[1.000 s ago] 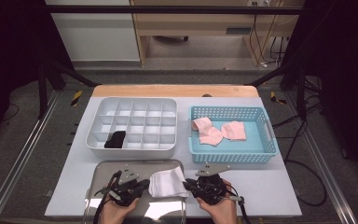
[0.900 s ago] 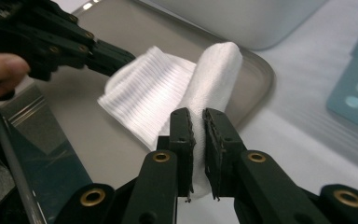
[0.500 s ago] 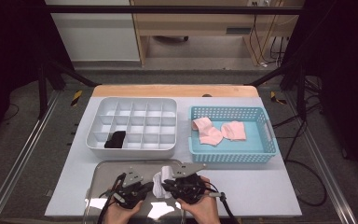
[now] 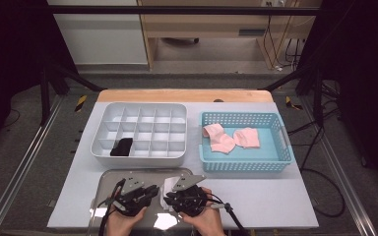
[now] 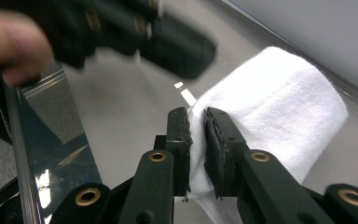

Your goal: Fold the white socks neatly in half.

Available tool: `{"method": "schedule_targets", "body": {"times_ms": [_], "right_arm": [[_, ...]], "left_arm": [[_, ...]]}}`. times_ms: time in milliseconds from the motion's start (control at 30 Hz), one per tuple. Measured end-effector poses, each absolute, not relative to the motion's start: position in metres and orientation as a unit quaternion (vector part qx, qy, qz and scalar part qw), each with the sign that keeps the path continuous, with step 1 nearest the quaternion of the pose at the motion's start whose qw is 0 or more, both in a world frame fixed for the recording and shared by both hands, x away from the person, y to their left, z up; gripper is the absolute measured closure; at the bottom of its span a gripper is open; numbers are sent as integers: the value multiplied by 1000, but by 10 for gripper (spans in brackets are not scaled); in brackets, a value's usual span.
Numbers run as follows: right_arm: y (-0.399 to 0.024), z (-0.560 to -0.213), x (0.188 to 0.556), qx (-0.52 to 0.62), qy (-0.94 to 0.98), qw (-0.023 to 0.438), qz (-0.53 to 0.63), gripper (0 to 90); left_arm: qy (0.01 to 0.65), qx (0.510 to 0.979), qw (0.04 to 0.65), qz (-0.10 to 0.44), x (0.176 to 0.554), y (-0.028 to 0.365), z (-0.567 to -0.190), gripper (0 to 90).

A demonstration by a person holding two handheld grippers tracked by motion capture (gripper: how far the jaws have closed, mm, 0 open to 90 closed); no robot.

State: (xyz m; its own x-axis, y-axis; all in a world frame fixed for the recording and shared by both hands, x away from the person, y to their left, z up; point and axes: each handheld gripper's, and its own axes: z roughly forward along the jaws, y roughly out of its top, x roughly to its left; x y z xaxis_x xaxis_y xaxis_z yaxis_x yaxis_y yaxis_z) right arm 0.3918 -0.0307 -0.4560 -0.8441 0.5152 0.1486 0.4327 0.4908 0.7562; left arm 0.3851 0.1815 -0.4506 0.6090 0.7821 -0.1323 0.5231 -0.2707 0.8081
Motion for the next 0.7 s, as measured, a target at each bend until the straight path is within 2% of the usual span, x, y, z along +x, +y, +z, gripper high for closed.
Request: {"method": "schedule_targets", "body": {"times_ms": [133,367,500,700], "right_arm": [[-33,-459,393,284,855,37,433,796],[-33,-459,392,283,855,40,432,797],[-33,-459,391,280,856,44,432,796],[-34,-459,389,279,856,46,432,793]], "left_arm": [[412,768,465,155,392,184,-435,707],[391,778,467,153,404,159,-426,580],[385,794,446,149,411,149,-432,553],[392,806,418,148,414,151,-453,571]]}}
